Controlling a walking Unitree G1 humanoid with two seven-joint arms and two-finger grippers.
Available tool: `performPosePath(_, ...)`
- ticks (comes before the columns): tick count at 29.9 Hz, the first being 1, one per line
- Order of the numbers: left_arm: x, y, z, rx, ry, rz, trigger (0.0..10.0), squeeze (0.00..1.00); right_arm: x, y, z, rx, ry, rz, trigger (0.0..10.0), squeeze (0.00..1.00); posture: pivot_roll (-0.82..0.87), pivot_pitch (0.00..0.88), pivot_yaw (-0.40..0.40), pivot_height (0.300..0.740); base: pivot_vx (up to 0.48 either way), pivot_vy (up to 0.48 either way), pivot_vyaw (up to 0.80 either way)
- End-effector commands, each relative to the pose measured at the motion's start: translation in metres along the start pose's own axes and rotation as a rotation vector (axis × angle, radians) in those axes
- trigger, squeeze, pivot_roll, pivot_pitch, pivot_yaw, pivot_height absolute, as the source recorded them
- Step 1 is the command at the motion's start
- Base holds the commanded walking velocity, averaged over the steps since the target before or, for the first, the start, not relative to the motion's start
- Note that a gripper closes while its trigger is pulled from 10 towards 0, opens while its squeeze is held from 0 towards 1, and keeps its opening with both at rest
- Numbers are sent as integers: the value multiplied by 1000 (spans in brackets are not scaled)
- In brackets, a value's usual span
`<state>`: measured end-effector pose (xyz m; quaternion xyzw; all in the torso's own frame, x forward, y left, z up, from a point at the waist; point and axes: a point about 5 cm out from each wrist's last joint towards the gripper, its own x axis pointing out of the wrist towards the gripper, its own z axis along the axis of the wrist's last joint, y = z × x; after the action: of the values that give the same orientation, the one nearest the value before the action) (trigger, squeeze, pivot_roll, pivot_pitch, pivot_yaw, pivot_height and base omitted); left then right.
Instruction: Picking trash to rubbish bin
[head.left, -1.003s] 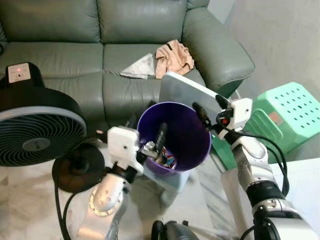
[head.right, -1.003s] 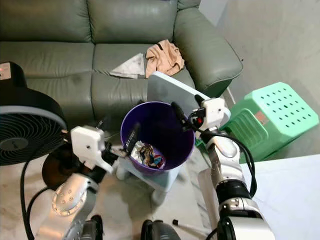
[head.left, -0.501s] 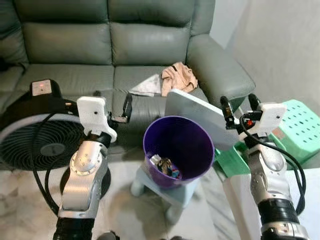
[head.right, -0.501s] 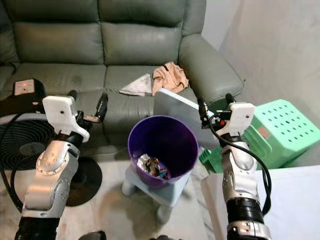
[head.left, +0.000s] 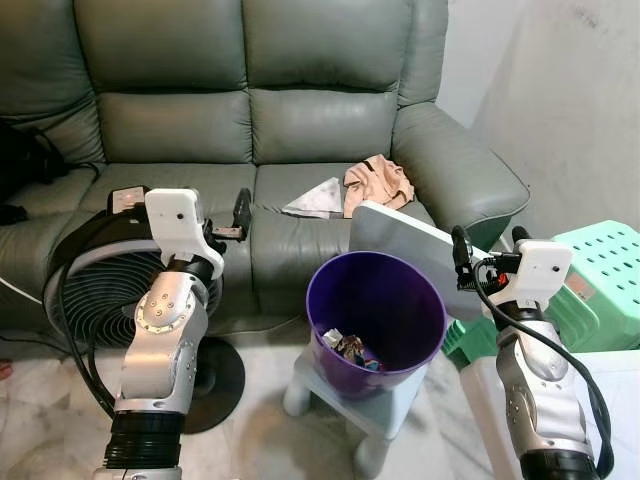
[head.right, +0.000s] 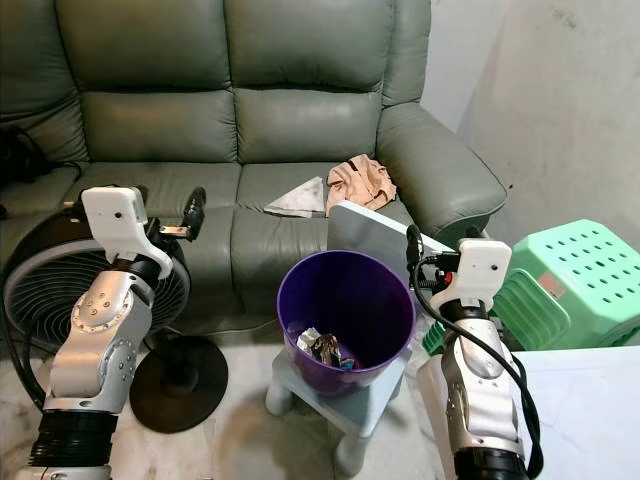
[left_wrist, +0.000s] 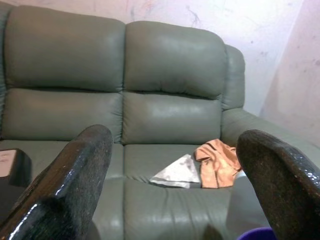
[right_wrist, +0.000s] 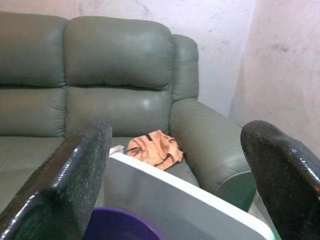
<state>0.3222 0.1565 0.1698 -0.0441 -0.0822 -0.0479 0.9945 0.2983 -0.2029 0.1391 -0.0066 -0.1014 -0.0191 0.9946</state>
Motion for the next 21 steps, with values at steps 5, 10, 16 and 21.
performPosePath(5, 2, 3, -1, 24, -6, 13, 10000, 0, -2, 3, 2, -15, 24, -15, 10000, 0, 3, 0, -33, 740, 0, 0, 0)
performPosePath(10, 2, 3, -2, 28, -5, 8, 10000, 0, 0, 4, 1, -11, 53, -9, 10000, 0, 9, 0, -39, 740, 0, 0, -627)
performPosePath(16, 3, 6, -3, 35, -8, 15, 10000, 0, 4, 8, 2, -19, 57, 17, 10000, 0, 16, 0, -45, 740, 0, 0, -755)
performPosePath(21, 3, 8, -3, 41, -7, 24, 10000, 0, 5, 13, 2, -21, 63, 40, 10000, 0, 24, 0, -51, 740, 0, 0, -756)
